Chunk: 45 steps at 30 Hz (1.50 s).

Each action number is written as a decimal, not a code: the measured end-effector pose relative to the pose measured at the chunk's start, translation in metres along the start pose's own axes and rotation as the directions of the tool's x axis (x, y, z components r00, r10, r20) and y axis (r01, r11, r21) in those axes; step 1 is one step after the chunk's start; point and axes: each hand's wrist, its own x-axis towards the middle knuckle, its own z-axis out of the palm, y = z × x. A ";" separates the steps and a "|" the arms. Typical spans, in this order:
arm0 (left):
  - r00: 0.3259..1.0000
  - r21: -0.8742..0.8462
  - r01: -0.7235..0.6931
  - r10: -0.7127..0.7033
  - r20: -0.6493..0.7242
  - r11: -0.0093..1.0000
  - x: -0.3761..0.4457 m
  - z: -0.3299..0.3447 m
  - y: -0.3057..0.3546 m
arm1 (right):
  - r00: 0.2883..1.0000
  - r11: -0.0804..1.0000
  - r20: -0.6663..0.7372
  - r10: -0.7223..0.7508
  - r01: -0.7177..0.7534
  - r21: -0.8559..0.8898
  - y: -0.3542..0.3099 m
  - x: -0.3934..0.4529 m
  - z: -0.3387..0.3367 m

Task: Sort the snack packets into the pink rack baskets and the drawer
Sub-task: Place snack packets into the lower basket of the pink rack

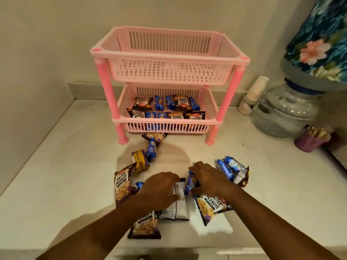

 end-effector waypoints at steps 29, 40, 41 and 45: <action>0.862 0.099 0.123 -0.057 -0.504 0.987 -0.011 0.000 0.055 | 0.940 0.755 -0.321 0.119 0.124 0.643 -0.007 -0.010 -0.013; 0.782 -0.770 -0.227 -0.360 -0.510 0.596 0.003 -0.069 0.074 | 0.890 0.029 -0.337 0.307 0.346 0.938 -0.057 -0.020 -0.070; 0.783 -0.820 -0.246 -0.393 -0.482 0.517 0.004 -0.079 0.072 | 0.877 0.014 -0.350 0.329 0.366 0.931 -0.061 -0.018 -0.080; 0.816 -0.949 -0.275 -0.484 -0.314 0.152 0.001 -0.137 0.060 | 0.820 0.037 -0.445 0.359 0.464 0.885 -0.082 -0.013 -0.120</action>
